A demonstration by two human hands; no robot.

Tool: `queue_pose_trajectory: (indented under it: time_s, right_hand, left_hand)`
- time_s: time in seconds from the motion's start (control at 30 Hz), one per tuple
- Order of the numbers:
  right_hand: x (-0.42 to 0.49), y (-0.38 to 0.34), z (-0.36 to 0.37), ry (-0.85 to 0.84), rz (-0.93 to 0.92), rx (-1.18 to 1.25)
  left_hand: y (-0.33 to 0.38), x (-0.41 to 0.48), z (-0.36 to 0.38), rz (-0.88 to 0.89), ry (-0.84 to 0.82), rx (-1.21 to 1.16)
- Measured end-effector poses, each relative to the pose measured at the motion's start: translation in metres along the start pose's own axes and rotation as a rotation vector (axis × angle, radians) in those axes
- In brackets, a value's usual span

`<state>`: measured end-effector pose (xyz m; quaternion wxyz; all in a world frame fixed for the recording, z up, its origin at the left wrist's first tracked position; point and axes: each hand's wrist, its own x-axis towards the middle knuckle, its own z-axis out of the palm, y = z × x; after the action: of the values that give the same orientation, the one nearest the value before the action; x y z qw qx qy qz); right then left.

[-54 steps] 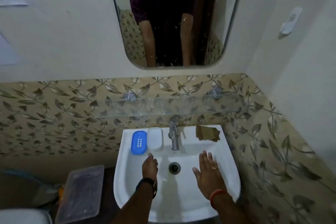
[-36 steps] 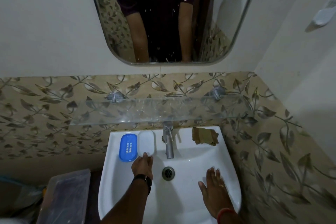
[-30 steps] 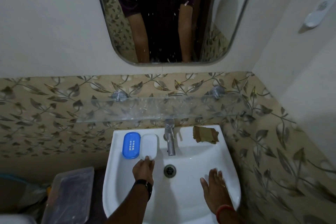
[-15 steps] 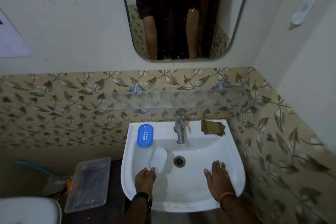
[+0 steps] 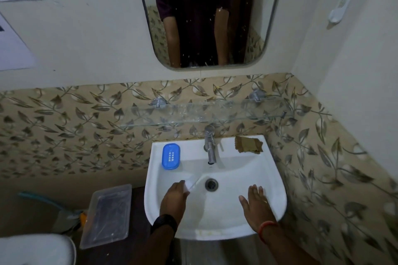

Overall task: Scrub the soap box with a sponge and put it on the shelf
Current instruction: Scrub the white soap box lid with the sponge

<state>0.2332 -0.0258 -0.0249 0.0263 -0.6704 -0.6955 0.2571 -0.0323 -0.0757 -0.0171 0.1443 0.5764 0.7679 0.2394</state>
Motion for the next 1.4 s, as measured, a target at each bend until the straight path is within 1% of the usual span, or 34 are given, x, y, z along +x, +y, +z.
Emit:
queue_pose_trajectory:
  time_s: [0.07, 0.1, 0.2, 0.27, 0.33, 0.43, 0.5, 0.6, 0.67, 0.77, 0.83, 0.97, 1.03, 1.1, 1.17, 1.23, 1.3, 1.4]
  right_hand:
    - [0.001, 0.005, -0.001, 0.007, 0.008, -0.011]
    - [0.001, 0.007, -0.002, 0.006, 0.012, -0.014]
    - [0.004, 0.012, -0.004, -0.004, 0.020, -0.002]
    - [0.008, 0.017, -0.007, 0.001, 0.020, -0.022]
    - [0.016, 0.020, -0.012, 0.004, -0.003, -0.067]
    - [0.036, 0.018, -0.028, -0.003, -0.073, -0.200]
    - [0.054, 0.010, -0.043, 0.033, -0.099, -0.278]
    - [0.086, 0.006, -0.065, 0.137, -0.058, -0.359]
    - [0.110, 0.008, -0.073, 0.182, -0.064, -0.420]
    - [0.153, 0.011, -0.077, 0.168, -0.130, -0.484]
    - [0.179, 0.008, -0.076, 0.154, -0.172, -0.466]
    - [0.208, -0.006, -0.067, 0.117, -0.154, -0.382]
    - [0.212, -0.011, -0.059, 0.129, -0.131, -0.404]
    - [0.211, -0.012, -0.053, 0.184, -0.113, -0.461]
    - [0.204, -0.010, -0.049, 0.250, -0.116, -0.488]
    - [0.196, -0.007, -0.051, 0.266, -0.128, -0.499]
    - [0.189, -0.002, -0.054, 0.285, -0.153, -0.465]
    - [0.175, 0.002, -0.056, 0.241, -0.149, -0.332]
  left_hand:
    - [0.004, 0.002, -0.002, 0.117, 0.010, 0.107]
    - [0.006, 0.002, -0.003, 0.145, 0.015, 0.133]
    - [0.008, 0.004, -0.003, 0.137, 0.048, 0.157]
    - [0.009, 0.004, -0.001, 0.012, 0.083, 0.036]
    - [0.008, 0.003, 0.001, -0.168, 0.130, -0.134]
    - [0.005, 0.002, 0.008, -0.410, 0.182, -0.357]
    - [0.001, 0.001, 0.010, -0.493, 0.179, -0.483]
    - [0.000, -0.002, 0.017, -0.489, 0.123, -0.500]
    - [0.002, -0.005, 0.021, -0.504, 0.113, -0.509]
    - [0.004, -0.009, 0.028, -0.528, 0.104, -0.530]
    - [0.005, -0.012, 0.033, -0.548, 0.080, -0.515]
    - [0.002, -0.014, 0.040, -0.636, 0.110, -0.537]
    - [0.000, -0.016, 0.042, -0.644, 0.118, -0.545]
    - [-0.003, -0.017, 0.042, -0.643, 0.105, -0.561]
    - [-0.006, -0.018, 0.041, -0.664, 0.114, -0.608]
    - [-0.003, -0.016, 0.038, -0.665, 0.120, -0.652]
    - [0.003, -0.012, 0.034, -0.637, 0.114, -0.687]
    - [0.011, -0.008, 0.032, -0.620, 0.126, -0.786]
